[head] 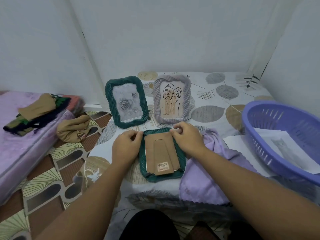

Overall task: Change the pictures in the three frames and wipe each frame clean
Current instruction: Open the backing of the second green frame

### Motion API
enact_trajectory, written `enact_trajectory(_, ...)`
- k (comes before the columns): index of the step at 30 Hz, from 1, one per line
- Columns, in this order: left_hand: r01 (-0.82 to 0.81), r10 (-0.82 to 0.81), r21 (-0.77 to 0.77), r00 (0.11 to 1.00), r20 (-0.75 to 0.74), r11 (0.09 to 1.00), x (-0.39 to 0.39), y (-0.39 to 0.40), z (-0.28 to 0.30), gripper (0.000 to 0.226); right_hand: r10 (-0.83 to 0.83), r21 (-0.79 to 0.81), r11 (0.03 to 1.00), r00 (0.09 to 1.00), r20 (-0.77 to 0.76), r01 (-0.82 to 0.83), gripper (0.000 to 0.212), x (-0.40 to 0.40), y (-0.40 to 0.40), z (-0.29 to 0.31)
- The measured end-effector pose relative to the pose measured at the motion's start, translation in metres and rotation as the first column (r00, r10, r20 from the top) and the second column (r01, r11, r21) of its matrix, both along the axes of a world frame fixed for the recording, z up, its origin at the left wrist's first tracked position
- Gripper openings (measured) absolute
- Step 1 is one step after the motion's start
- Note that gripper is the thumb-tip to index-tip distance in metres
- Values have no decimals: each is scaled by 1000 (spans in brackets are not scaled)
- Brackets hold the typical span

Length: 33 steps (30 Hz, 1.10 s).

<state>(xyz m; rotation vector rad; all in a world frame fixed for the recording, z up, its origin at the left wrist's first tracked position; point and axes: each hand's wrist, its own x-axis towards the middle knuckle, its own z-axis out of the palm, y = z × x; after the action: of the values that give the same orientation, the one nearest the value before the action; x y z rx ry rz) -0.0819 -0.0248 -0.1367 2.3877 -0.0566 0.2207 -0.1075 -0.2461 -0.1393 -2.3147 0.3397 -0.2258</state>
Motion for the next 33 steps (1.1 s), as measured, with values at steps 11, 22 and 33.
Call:
enact_trajectory(11,-17,17,-37,1000,-15,999,3,0,-2,33,-126,44,991,992,29,125,24,4,6,-6)
enact_trajectory(22,-17,15,-51,999,-31,999,1,0,-2,21,-117,38,993,993,33,115,22,3,5,-6)
enact_trajectory(33,11,-11,-17,1000,-21,1000,4,3,-3,20,-121,88,989,992,39,117,26,2,5,-1)
